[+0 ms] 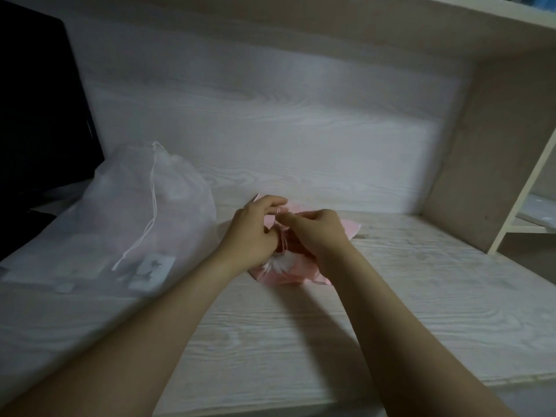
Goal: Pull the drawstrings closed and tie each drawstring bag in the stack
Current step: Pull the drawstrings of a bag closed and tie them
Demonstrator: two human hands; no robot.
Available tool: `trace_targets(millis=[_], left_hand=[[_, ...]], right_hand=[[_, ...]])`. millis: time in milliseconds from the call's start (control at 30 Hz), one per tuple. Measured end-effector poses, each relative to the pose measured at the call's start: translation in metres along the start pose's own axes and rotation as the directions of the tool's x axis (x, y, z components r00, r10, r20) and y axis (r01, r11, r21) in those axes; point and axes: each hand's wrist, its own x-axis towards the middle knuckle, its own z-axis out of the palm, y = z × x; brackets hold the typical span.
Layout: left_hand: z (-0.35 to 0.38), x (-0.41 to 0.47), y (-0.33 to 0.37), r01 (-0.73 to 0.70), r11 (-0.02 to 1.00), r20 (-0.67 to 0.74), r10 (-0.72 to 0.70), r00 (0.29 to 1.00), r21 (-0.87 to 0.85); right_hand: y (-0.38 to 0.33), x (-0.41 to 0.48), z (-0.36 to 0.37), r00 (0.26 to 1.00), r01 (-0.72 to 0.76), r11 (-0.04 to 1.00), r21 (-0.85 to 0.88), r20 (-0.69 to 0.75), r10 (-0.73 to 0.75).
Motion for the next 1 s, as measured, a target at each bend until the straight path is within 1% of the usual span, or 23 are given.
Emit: trace_targets(millis=[67,133,167,233,300,367,433,500,533,567,600,633,667,700,733,767,800,833,867,933,1000], left_hand=[[0.001,-0.003,-0.001,0.031,0.998,0.061,-0.028,0.998,-0.047],[0.0,-0.002,0.001,0.052,0.995,0.108,-0.043,0.993,-0.082],[-0.001,-0.002,0.002,0.054,0.994,0.122,-0.043,0.992,-0.09],[-0.002,-0.005,0.005,0.062,0.992,0.139,-0.047,0.989,-0.107],[-0.001,-0.009,0.006,0.078,0.992,0.113,-0.066,0.991,-0.097],[0.001,-0.01,0.003,0.101,0.995,0.048,-0.1,0.994,-0.02],[0.001,-0.01,0.005,0.155,0.986,-0.004,-0.156,0.988,0.064],[0.0,-0.009,0.009,0.212,0.973,0.003,-0.213,0.977,0.095],[-0.001,-0.009,0.011,0.236,0.967,0.025,-0.239,0.971,0.097],[-0.003,-0.009,0.015,0.263,0.961,0.051,-0.268,0.962,0.083],[-0.004,-0.01,0.018,0.298,0.954,0.081,-0.3,0.951,0.039],[-0.005,-0.01,0.02,0.341,0.939,0.121,-0.335,0.935,-0.037],[-0.006,-0.011,0.023,0.389,0.913,0.163,-0.368,0.915,-0.126],[-0.008,-0.011,0.026,0.431,0.88,0.202,-0.393,0.897,-0.202],[-0.009,-0.011,0.028,0.463,0.842,0.226,-0.412,0.883,-0.276],[-0.009,-0.01,0.029,0.487,0.803,0.235,-0.428,0.873,-0.345],[-0.01,-0.009,0.029,0.505,0.765,0.233,-0.448,0.863,-0.4],[-0.011,-0.008,0.028,0.52,0.732,0.234,-0.465,0.854,-0.441],[-0.012,-0.007,0.026,0.54,0.706,0.244,-0.484,0.84,-0.459],[-0.014,-0.006,0.023,0.568,0.682,0.264,-0.506,0.821,-0.46],[-0.014,-0.006,0.022,0.588,0.676,0.277,-0.521,0.807,-0.444]], right_hand=[[0.007,0.002,0.001,0.993,-0.064,0.997,0.044,0.101,0.059],[0.014,0.002,0.004,0.984,-0.084,0.993,0.087,0.163,0.069],[0.016,0.002,0.005,0.984,-0.1,0.985,0.139,0.162,0.077],[0.019,0.004,0.005,0.986,-0.153,0.961,0.229,0.106,0.131],[0.022,0.009,0.001,0.977,-0.215,0.928,0.305,0.07,0.203],[0.022,0.01,-0.002,0.961,-0.273,0.869,0.412,0.076,0.265],[0.023,0.012,-0.003,0.952,-0.289,0.775,0.562,0.083,0.295],[0.024,0.014,-0.005,0.946,-0.279,0.665,0.693,0.08,0.314],[0.024,0.015,-0.006,0.944,-0.27,0.633,0.726,0.071,0.321],[0.024,0.016,-0.007,0.944,-0.259,0.627,0.734,0.055,0.326],[0.024,0.016,-0.008,0.945,-0.248,0.656,0.712,0.029,0.325],[0.024,0.015,-0.009,0.949,-0.232,0.711,0.664,-0.005,0.315],[0.025,0.014,-0.01,0.957,-0.205,0.795,0.572,-0.055,0.286],[0.027,0.013,-0.01,0.967,-0.158,0.896,0.415,-0.118,0.225],[0.03,0.012,-0.011,0.975,-0.09,0.974,0.208,-0.182,0.129],[0.032,0.01,-0.011,0.972,-0.018,1.0,-0.006,-0.234,0.016],[0.033,0.01,-0.012,0.96,0.031,0.983,-0.18,-0.268,-0.08],[0.034,0.009,-0.013,0.948,0.058,0.957,-0.285,-0.285,-0.142],[0.034,0.009,-0.015,0.939,0.068,0.935,-0.348,-0.295,-0.178],[0.031,0.007,-0.016,0.921,0.076,0.915,-0.396,-0.323,-0.217],[0.026,0.006,-0.015,0.893,0.07,0.944,-0.323,-0.4,-0.203]])
